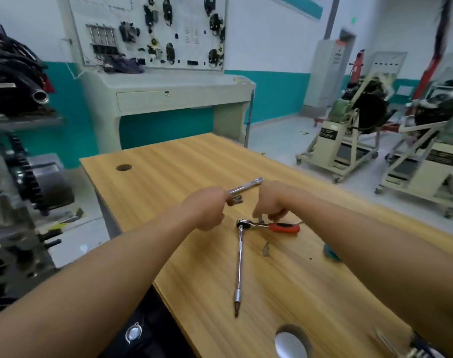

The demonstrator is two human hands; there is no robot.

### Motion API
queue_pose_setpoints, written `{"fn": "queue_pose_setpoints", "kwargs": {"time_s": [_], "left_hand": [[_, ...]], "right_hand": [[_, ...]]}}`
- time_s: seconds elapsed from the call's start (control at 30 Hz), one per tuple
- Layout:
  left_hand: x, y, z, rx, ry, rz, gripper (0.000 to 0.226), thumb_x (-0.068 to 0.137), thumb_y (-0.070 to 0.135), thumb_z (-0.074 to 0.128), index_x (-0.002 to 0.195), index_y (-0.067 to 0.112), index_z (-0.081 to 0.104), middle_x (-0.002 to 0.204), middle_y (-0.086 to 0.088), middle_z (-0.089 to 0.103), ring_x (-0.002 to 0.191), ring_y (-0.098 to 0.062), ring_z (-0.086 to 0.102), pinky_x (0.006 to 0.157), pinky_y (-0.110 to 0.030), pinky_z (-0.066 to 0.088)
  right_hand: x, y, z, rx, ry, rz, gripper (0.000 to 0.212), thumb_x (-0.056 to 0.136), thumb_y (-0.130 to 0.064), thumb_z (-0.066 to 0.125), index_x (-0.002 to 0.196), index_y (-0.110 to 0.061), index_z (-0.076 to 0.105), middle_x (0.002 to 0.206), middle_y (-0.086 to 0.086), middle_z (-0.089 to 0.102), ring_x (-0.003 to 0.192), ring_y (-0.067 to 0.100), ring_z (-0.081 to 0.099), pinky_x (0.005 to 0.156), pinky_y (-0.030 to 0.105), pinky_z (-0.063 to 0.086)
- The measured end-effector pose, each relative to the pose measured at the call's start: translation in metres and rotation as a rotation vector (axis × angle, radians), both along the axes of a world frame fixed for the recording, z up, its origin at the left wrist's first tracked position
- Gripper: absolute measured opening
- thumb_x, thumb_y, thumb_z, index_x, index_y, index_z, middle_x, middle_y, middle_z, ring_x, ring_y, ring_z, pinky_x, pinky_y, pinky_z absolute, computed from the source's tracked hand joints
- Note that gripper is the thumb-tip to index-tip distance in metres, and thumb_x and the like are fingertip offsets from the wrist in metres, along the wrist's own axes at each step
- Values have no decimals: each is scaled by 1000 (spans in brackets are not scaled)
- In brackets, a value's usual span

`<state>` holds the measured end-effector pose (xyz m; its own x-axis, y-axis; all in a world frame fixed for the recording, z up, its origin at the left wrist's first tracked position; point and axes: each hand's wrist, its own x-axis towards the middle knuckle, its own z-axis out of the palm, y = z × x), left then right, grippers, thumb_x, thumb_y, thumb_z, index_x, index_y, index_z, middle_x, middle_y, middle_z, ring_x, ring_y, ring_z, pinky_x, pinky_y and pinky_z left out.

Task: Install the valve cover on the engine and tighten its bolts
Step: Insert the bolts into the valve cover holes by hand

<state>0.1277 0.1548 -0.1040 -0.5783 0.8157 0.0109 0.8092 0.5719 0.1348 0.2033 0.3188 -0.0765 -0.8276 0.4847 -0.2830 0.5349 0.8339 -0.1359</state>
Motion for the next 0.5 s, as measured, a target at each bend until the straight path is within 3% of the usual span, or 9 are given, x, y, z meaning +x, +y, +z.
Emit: {"fn": "queue_pose_setpoints", "kwargs": {"time_s": [0.07,0.13,0.27,0.4,0.5], "left_hand": [[-7,27,-7,-5,37,-16,49,94,13,58,141,27,54,125,0,54,106,-25,60,78,-35,49],[-12,49,-13,-5,40,-12,51,92,11,59,141,27,53,113,3,51,97,-21,56,69,-32,42],[-26,74,-24,-94,67,-17,49,89,16,62,137,25,56,123,-2,63,106,-27,64,77,-37,53],[-38,86,-27,-121,92,-34,29,92,14,60,119,20,66,110,-5,65,96,-28,64,78,-39,56],[-42,92,-25,-185,83,-76,25,91,14,61,115,18,67,102,-5,65,87,-28,61,79,-38,55]], "right_hand": [[-7,0,-8,32,-43,48,19,81,-22,75,75,-9,63,67,5,71,54,18,69,63,34,62],[-13,-1,-15,115,-81,108,20,81,-20,68,66,-13,59,60,1,66,51,15,62,52,27,52],[-18,5,-31,216,-57,195,28,86,-25,60,61,-14,54,62,3,55,59,20,53,50,29,40],[-22,11,-35,151,-57,211,15,83,-22,59,70,-17,63,70,3,62,70,24,63,54,29,45],[-26,11,-33,10,-24,164,6,80,-20,62,75,-17,65,72,2,66,67,22,67,51,29,49]]}}
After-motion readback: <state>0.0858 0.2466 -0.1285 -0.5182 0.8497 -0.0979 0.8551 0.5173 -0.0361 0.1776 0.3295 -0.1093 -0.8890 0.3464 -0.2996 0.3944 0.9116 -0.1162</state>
